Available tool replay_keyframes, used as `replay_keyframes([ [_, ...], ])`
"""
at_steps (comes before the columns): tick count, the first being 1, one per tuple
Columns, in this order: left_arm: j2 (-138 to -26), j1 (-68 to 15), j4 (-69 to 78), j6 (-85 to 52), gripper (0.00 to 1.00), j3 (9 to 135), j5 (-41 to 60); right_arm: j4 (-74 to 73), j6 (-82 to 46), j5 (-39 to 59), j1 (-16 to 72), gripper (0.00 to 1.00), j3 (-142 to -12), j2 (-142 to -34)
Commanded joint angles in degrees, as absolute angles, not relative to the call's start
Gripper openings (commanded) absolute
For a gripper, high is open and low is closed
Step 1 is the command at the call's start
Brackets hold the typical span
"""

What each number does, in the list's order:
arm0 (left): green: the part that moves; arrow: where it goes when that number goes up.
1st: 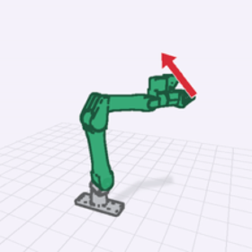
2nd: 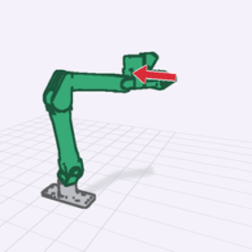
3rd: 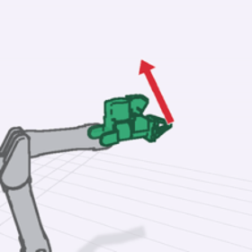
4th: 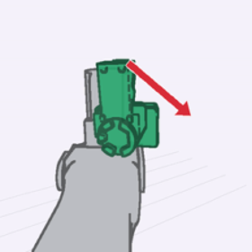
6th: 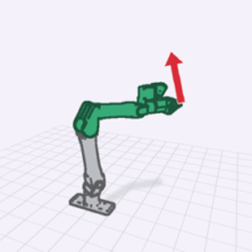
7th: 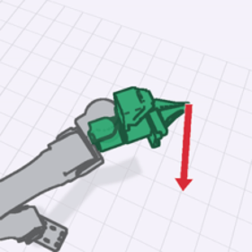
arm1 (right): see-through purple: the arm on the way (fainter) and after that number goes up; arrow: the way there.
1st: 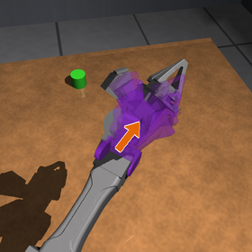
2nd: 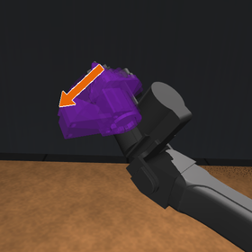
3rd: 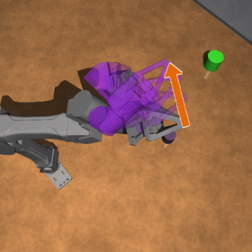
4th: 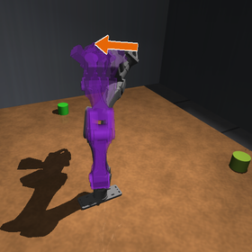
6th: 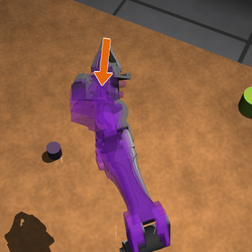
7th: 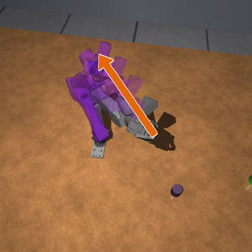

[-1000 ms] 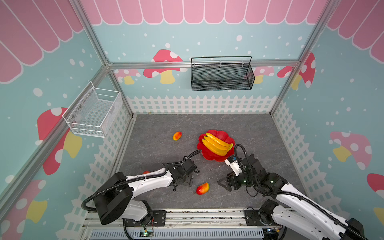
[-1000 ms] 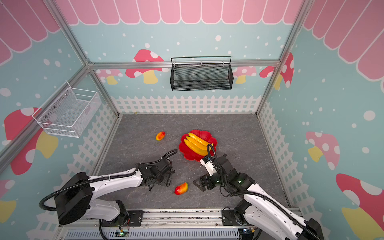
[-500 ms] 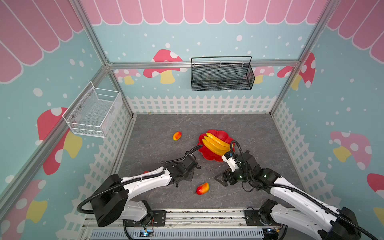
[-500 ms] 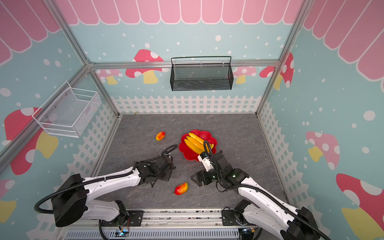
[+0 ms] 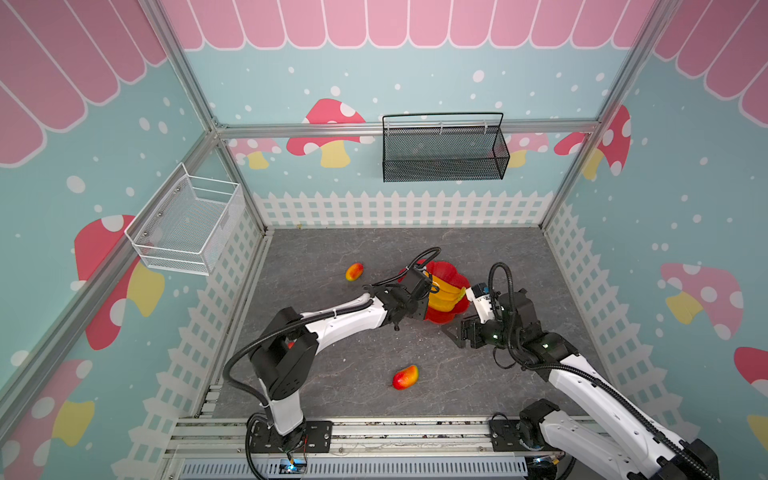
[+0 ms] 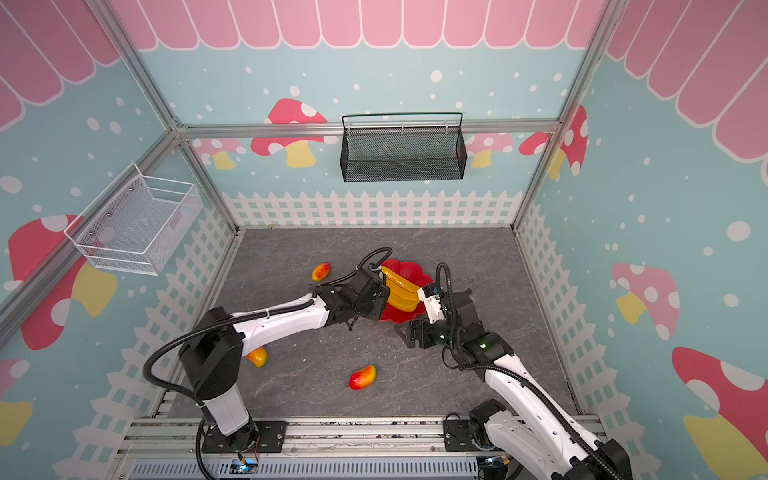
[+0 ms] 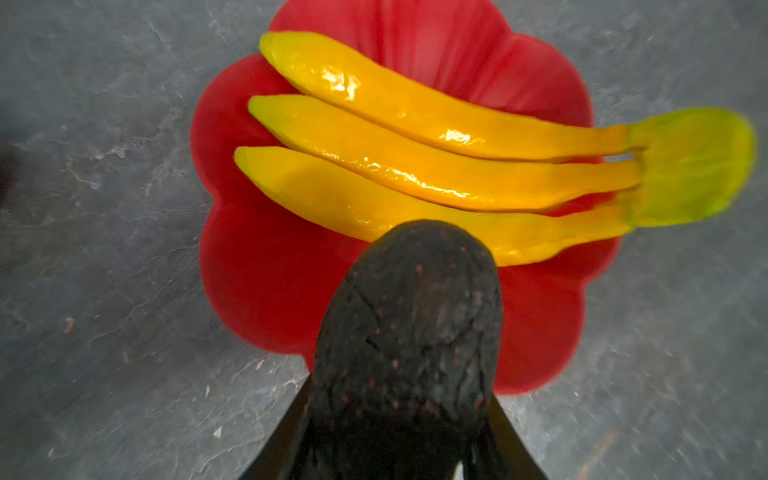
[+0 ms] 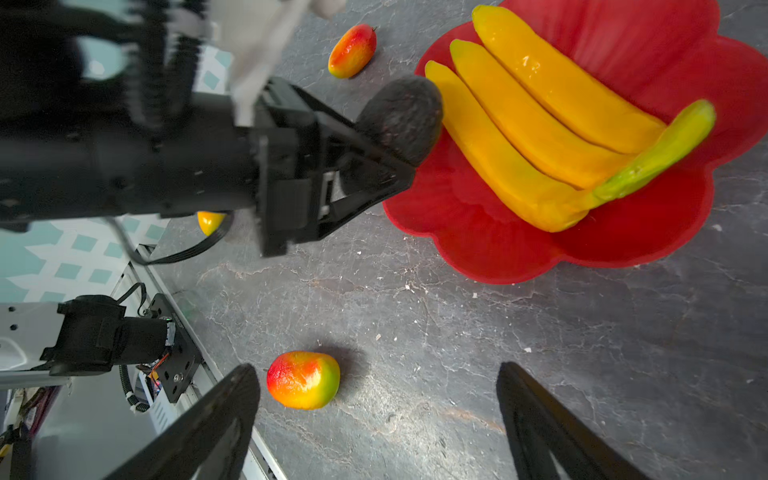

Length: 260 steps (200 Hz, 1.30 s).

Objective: Place and organize the fake fruits in the fruit bowl
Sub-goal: 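Carry the avocado with the left gripper and set it in the bowl, then grasp the mango nearest the robot with the left gripper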

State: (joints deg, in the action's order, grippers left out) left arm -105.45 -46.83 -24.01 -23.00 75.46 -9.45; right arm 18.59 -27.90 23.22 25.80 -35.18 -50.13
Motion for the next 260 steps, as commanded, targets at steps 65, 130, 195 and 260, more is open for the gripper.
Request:
replay_keyframes([
  [65,-113.93,-45.62,-24.43,-20.57,0.47,83.03,-8.53,18.6,-26.9,24.48,25.35,0.93,-32.95,-48.8],
  [130,-114.63,-45.35,-24.54,-20.44,0.59,82.79,-8.6,19.0,-26.54,24.26,25.25,0.93,-32.91,-49.05],
  [195,-106.19,-45.75,-25.14,-20.47,0.64,79.16,-8.43,19.53,-25.97,24.06,25.31,0.93,-33.13,-48.97],
  [260,-85.42,-53.98,-23.42,-23.54,0.65,51.99,-5.29,19.59,-27.56,28.86,25.44,0.93,-29.15,-50.95],
])
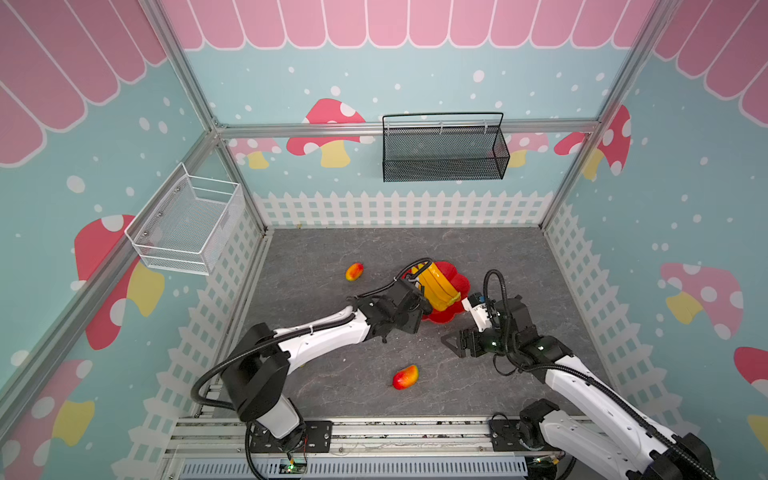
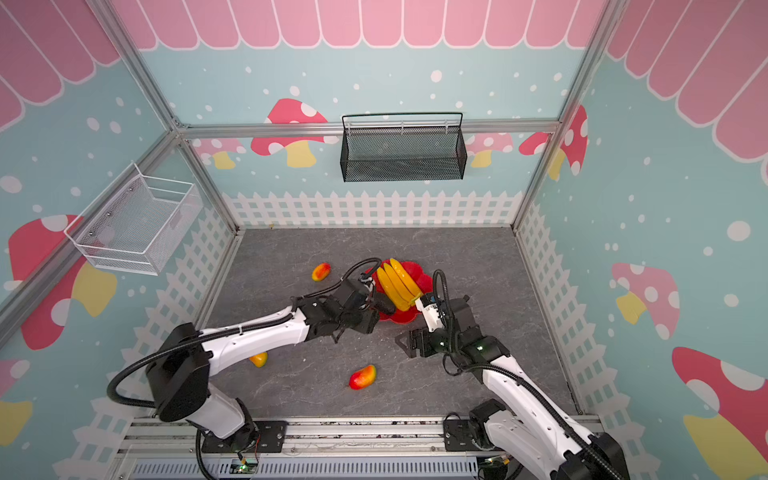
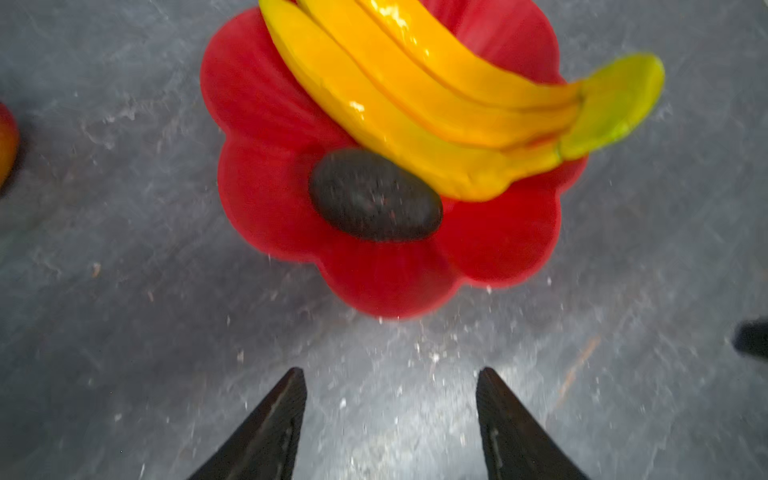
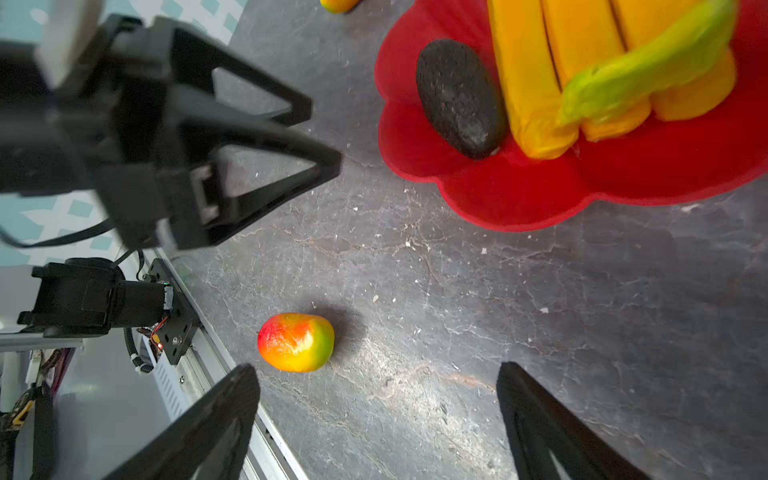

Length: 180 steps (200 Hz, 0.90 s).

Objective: Place and organize the fake fruits in the fruit bowl
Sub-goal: 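Grasp the mango nearest the robot with the left gripper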

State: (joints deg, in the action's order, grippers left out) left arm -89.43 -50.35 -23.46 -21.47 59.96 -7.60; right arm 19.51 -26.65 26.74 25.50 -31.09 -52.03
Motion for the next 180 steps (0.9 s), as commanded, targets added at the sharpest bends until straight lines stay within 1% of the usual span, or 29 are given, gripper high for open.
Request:
replay_keyframes([
  [1,-85.21,-54.23,-23.36,-23.59,0.65,51.75,-5.24,19.5,-27.58,28.84,25.47,0.93,-29.12,-50.83],
  [21,-80.38,-58.18,-21.61,-25.55,0.67,46.95,-4.27,19.53,-27.83,29.32,25.44,0.93,-28.83,-49.29],
  [37,-78.7,-60.67,-20.77,-25.94,0.69,44.91,-3.95,19.92,-28.12,30.39,25.44,0.93,-28.72,-48.89],
  [60,-79.41,-62.1,-19.68,-25.8,0.7,43.53,-3.44,20.14,-29.15,30.37,25.42,0.93,-27.67,-47.36],
  [92,-83.03,-62.07,-16.76,-25.58,0.69,43.36,-3.12,20.71,-30.04,31.58,25.52,0.93,-26.26,-45.83],
  [122,-86.22,-62.45,-16.33,-25.67,0.67,44.06,-2.21,21.34,-30.39,32.63,26.05,0.94,-25.15,-45.27],
  [156,-87.17,-62.75,-15.8,-26.27,0.64,43.01,-1.67,21.34,-30.63,32.78,26.72,0.94,-25.05,-44.91],
  [165,-87.19,-62.84,-15.79,-26.36,0.62,42.69,-2.07,21.34,-30.5,32.83,26.8,0.94,-25.07,-44.94],
  [180,-87.37,-62.8,-15.78,-26.41,0.55,42.24,-3.09,21.36,-30.32,32.65,26.81,0.94,-25.21,-45.2],
])
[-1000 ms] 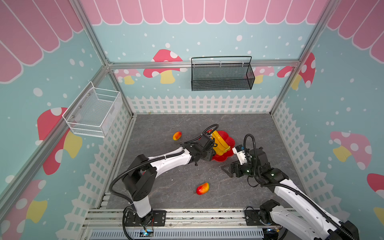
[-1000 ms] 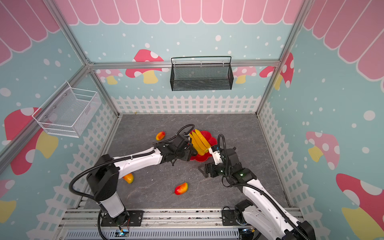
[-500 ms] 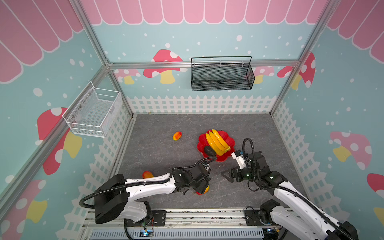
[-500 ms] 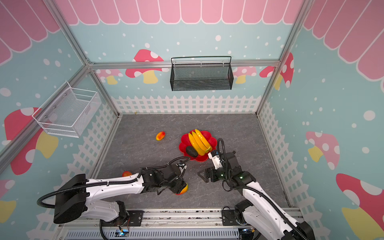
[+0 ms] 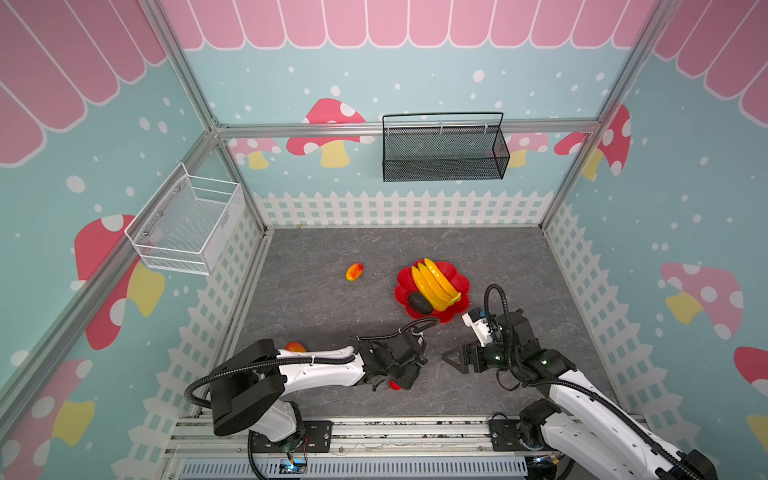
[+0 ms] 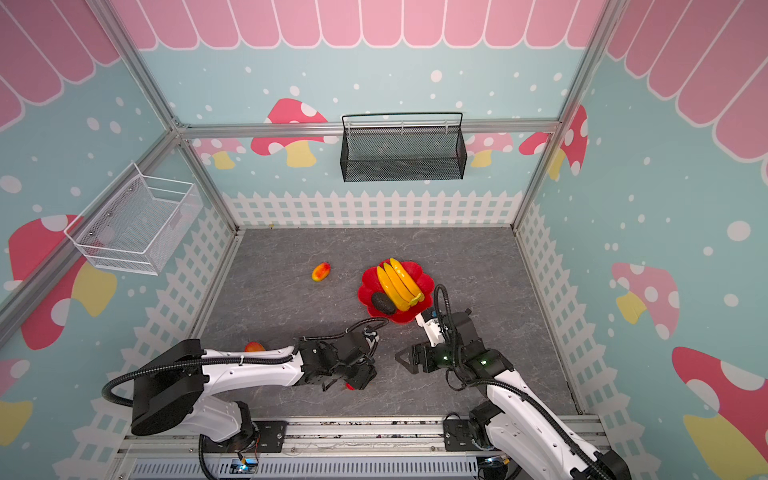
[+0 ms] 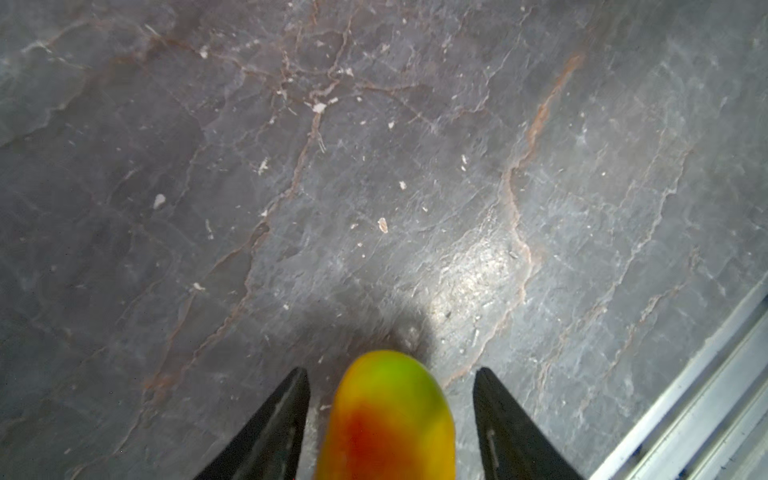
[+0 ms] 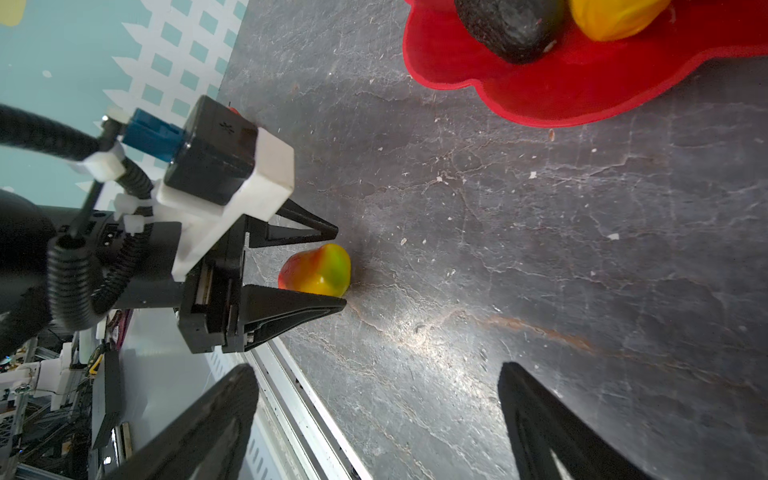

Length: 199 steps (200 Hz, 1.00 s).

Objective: Place and organize the fake fruits in the fruit bowl
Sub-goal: 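Grasp the mango nearest the robot with the left gripper, then place the mango into the bowl beside the bananas with the left gripper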

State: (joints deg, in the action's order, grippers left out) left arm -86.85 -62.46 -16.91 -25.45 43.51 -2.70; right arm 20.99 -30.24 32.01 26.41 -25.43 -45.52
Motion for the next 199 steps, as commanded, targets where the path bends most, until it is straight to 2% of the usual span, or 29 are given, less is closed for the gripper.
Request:
replay_keyframes([
  [1,-87.37,-62.78,-15.75,-26.39,0.54,42.21,-3.13,21.36,-30.32,32.67,26.81,0.94,-25.22,-45.23],
  [13,-87.2,-62.8,-15.36,-26.37,0.46,42.28,-3.25,21.27,-30.17,32.7,26.78,0.94,-25.16,-45.47],
  [33,-86.21,-62.84,-14.46,-26.63,0.4,42.34,-3.37,21.22,-30.14,32.48,26.76,0.94,-25.17,-45.64],
  [65,-83.23,-61.76,-13.12,-27.53,0.33,41.6,-6.09,20.75,-30.01,32.43,26.76,0.94,-25.16,-45.87],
  [95,-79.48,-57.74,-11.02,-28.61,0.33,42.21,-7.66,18.54,-30.61,32.66,26.8,0.94,-25.27,-46.49],
  [121,-78.67,-51.5,-10.3,-26.41,0.33,47.64,-8.51,16.74,-30.42,32.26,26.77,0.94,-27.39,-49.0],
  [160,-89.57,-41.93,-10.9,-20.51,0.34,61.51,-5.37,14.92,-29.33,32.62,26.76,0.94,-31.99,-53.61],
  [199,-104.0,-37.63,-14.06,-15.38,0.34,75.61,-5.21,14.5,-28.4,31.81,26.62,0.95,-33.54,-55.53],
])
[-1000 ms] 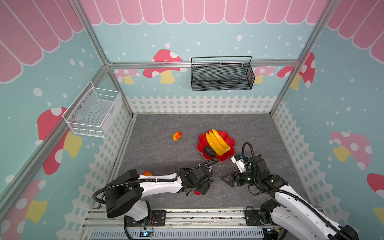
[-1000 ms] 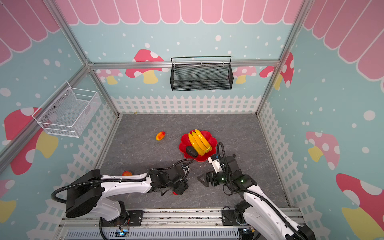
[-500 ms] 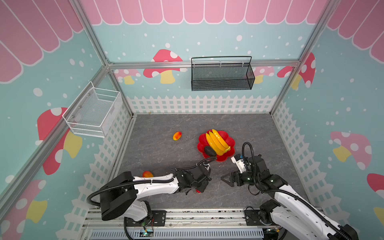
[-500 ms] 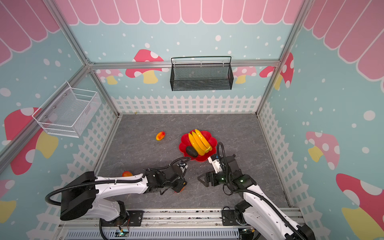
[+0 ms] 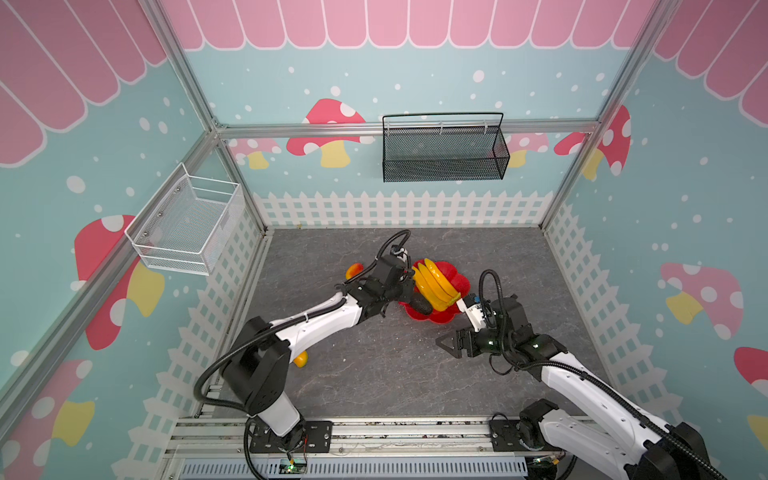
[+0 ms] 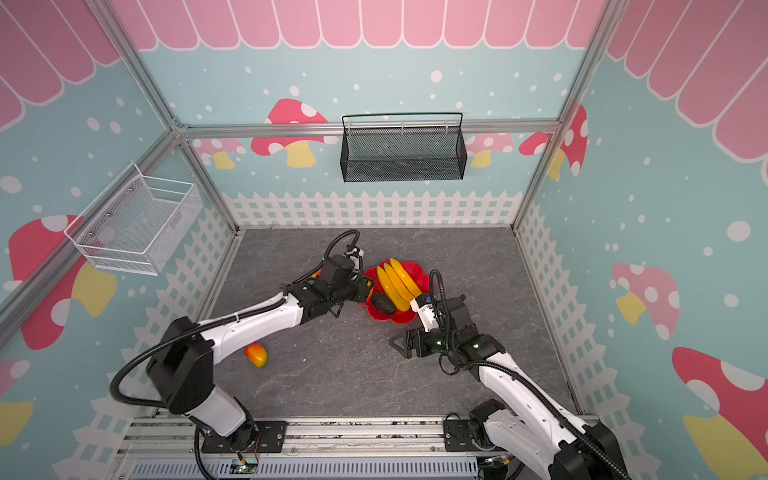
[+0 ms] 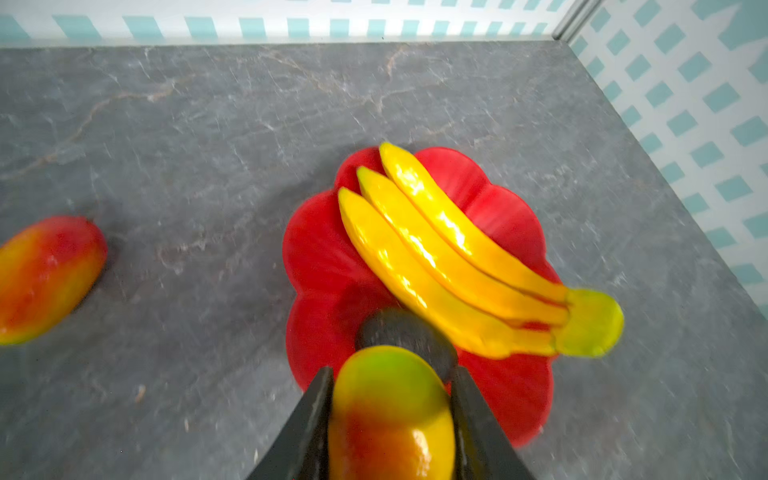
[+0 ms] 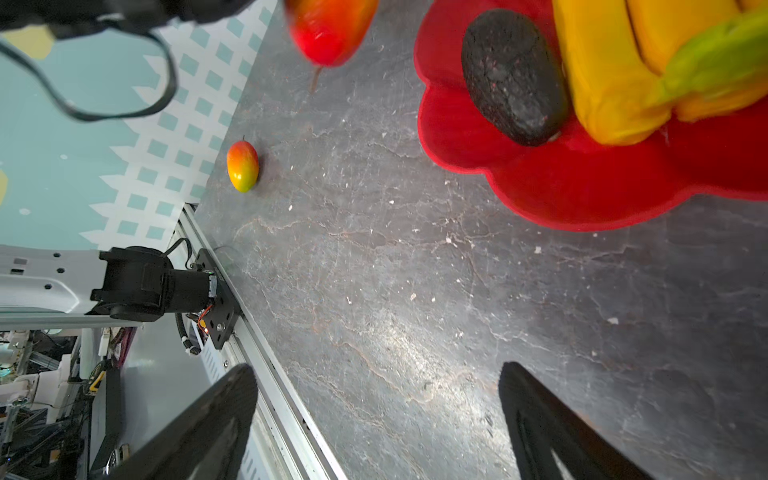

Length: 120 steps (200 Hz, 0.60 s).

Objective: Place and organize the fake fruits in the fruit bowl
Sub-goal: 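Place the mango into the bowl beside the bananas with the left gripper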

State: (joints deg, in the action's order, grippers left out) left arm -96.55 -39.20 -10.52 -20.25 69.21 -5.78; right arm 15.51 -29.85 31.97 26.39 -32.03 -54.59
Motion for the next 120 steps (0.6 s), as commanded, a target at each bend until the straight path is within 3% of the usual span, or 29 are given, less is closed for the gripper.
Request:
replay_keyframes([
  [1,-104.25,-37.54,-14.06,-15.29,0.34,75.86,-5.2,14.46,-28.4,31.81,26.62,0.95,-33.6,-55.63],
  [76,-118.51,-34.9,-14.39,-11.25,0.37,88.83,-6.51,13.44,-27.95,30.85,26.6,0.95,-32.82,-55.72],
  [120,-120.72,-34.58,-14.42,-10.72,0.46,89.89,-6.23,13.44,-27.66,30.5,26.5,0.95,-32.49,-55.89],
])
